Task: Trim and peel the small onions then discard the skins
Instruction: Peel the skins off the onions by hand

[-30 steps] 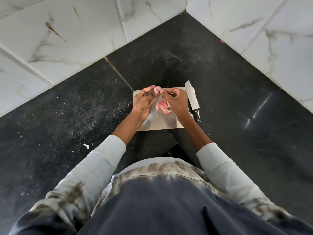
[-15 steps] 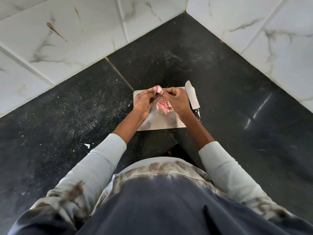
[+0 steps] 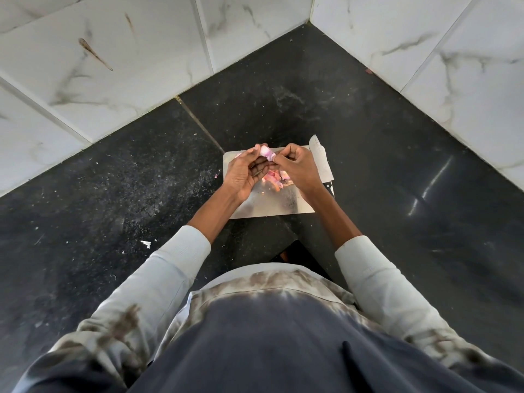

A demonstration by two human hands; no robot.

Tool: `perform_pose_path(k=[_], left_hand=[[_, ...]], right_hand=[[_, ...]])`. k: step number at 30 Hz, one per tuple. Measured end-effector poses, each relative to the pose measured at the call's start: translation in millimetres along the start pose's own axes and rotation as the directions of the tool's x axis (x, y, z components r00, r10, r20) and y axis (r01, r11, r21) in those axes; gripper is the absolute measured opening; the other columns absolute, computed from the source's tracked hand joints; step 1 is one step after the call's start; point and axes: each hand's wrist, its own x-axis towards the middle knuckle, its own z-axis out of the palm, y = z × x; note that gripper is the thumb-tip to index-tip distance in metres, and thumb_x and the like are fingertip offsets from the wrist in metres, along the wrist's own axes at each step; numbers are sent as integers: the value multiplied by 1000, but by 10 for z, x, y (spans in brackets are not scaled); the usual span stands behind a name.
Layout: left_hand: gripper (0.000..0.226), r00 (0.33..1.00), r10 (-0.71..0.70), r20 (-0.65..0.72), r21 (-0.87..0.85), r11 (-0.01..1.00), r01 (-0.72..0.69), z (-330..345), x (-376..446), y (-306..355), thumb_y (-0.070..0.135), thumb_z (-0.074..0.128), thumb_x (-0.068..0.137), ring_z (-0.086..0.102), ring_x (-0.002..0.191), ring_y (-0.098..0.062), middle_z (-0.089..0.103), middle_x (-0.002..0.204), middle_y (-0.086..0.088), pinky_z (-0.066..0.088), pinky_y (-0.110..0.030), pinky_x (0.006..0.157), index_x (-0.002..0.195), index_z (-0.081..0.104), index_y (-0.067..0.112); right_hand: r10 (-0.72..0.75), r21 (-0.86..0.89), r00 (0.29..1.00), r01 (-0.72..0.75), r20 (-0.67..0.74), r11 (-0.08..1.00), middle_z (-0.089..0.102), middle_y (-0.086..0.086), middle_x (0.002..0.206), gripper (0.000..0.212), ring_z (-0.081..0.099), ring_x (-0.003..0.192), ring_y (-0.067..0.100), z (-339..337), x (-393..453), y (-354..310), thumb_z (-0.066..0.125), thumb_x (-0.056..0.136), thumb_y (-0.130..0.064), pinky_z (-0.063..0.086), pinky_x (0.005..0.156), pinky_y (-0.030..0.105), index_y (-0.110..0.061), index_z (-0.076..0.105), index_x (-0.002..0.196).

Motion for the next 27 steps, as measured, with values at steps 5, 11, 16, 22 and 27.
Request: perform_pose_path(k=[5, 11, 16, 22, 27], left_hand=[[30, 999, 6, -44, 17, 1000, -6, -18, 28, -38, 23, 59, 110, 79, 85, -16, 80, 99, -11, 63, -26, 75, 126, 72, 1], [35, 1000, 4, 5, 94, 996, -4, -5, 8, -51, 30, 63, 107, 79, 104, -24, 80, 115, -16, 64, -34, 92, 127, 74, 4], [28, 994, 80, 74, 160, 983, -91, -14, -3, -56, 1, 73, 97, 77, 111, -33, 76, 123, -23, 64, -39, 97, 125, 73, 1], [33, 999, 50, 4, 211, 976, -50, 12, 16, -30, 22, 63, 108, 77, 115, -30, 77, 124, -20, 62, -38, 102, 131, 72, 0], [34, 1000, 18, 8, 200, 980, -19, 34, 4, -5, 27, 59, 110, 78, 111, -23, 78, 122, -15, 60, -36, 102, 131, 71, 3]], right_hand=[[-16, 23, 1000, 16, 12, 1000, 79, 14, 92, 28, 80, 85, 21, -15, 33, 36, 79, 94, -19, 65, 79, 29, 6, 67, 99], [-64, -31, 998, 63, -19, 998, 75, -1, 95, 19, 74, 84, 0, -2, 40, 67, 78, 94, -16, 59, 74, 16, -6, 68, 106], [-78, -9, 997, 78, 16, 997, 78, 2, 106, 12, 77, 97, 14, -40, 33, 64, 71, 99, -14, 64, 85, 27, -14, 73, 110], [-55, 41, 998, 55, 12, 998, 78, 6, 104, 18, 77, 93, 12, -26, 76, 66, 76, 98, -19, 62, 79, 21, -7, 72, 110], [-37, -1, 999, 37, 7, 999, 76, 3, 102, 13, 74, 101, 20, -49, 120, 117, 69, 101, -20, 64, 87, 30, -8, 71, 105]])
